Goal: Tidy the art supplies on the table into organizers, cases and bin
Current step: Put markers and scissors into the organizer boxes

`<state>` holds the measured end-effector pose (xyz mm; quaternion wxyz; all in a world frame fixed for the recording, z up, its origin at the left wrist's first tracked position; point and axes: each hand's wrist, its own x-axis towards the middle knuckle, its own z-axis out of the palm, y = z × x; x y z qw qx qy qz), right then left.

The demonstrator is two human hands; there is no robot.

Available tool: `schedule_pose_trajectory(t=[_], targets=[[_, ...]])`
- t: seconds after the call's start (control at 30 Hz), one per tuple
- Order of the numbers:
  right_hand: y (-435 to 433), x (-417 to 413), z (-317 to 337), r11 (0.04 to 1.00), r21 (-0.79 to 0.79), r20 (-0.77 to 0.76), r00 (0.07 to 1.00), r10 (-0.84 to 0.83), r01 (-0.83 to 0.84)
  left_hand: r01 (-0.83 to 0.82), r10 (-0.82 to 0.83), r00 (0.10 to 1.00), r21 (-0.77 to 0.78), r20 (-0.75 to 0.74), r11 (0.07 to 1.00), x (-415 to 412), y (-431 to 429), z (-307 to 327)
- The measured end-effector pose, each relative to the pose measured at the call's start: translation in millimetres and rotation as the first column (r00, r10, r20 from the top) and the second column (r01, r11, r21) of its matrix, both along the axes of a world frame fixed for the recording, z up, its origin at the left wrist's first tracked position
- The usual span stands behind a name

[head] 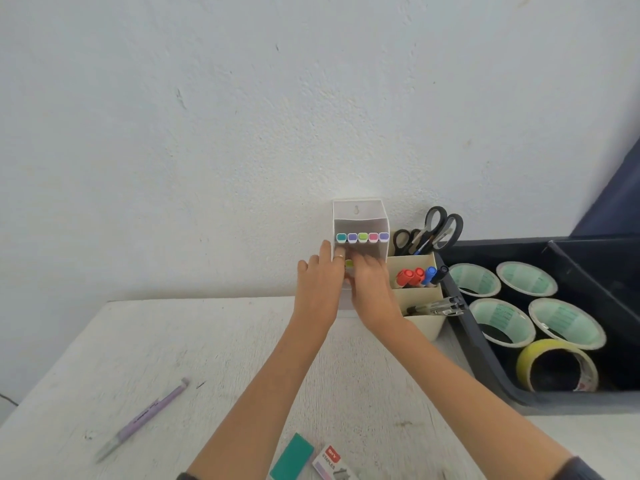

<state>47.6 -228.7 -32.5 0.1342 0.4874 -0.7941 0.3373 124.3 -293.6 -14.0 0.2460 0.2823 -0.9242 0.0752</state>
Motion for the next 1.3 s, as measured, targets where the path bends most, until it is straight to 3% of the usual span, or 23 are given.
schedule_pose_trajectory(t=[0.1, 0.2, 0.33, 0.5, 0.73, 0.9, 1.0, 1.07, 1.2, 1.3], targets=[[12, 7, 1, 0.992, -0.119, 0.044, 0.998, 0.037, -0.032, 0.027, -0.019, 0.993, 0.067, -0.114, 0.997, 12, 10, 4], [28, 22, 9, 0.970, -0.242, 0.006, 1.000, -0.031, 0.031, 0.091, -0.059, 0.980, 0.162, -0.189, 0.983, 32, 19, 5], [34, 45, 11, 0.956, -0.294, -0.052, 0.999, -0.001, -0.015, 0.074, 0.066, 0.921, 0.337, -0.385, 0.939, 68, 28, -3], [12, 98, -9, 0.961, -0.048, 0.213, 0.937, 0.277, -0.273, 0.043, 0.299, 0.773, 0.516, -0.560, 0.856, 132, 33, -14], [-40, 174, -43, 0.815, 0.097, 0.362, 0.783, 0.506, -0.571, -0.061, 0.500, 0.588, 0.582, -0.636, 0.811, 231, 19, -19], [-69, 209, -59, 0.648, 0.396, 0.244, 0.755, 0.609, -0.651, -0.130, 0.595, 0.483, 0.620, -0.643, 0.774, 288, 16, -31], [-74, 218, -67, 0.672, 0.530, 0.005, 0.795, 0.607, -0.517, -0.129, 0.623, 0.466, 0.648, -0.628, 0.750, 304, 19, -36], [-71, 219, -72, 0.708, 0.492, -0.021, 0.807, 0.591, -0.506, -0.121, 0.635, 0.476, 0.670, -0.609, 0.733, 309, 23, -39], [-54, 213, -75, 0.732, 0.261, 0.300, 0.774, 0.558, -0.629, -0.091, 0.624, 0.535, 0.695, -0.570, 0.713, 309, 35, -44], [-31, 209, -66, 0.806, 0.066, 0.482, 0.726, 0.491, -0.589, -0.076, 0.604, 0.597, 0.713, -0.528, 0.697, 304, 49, -44]])
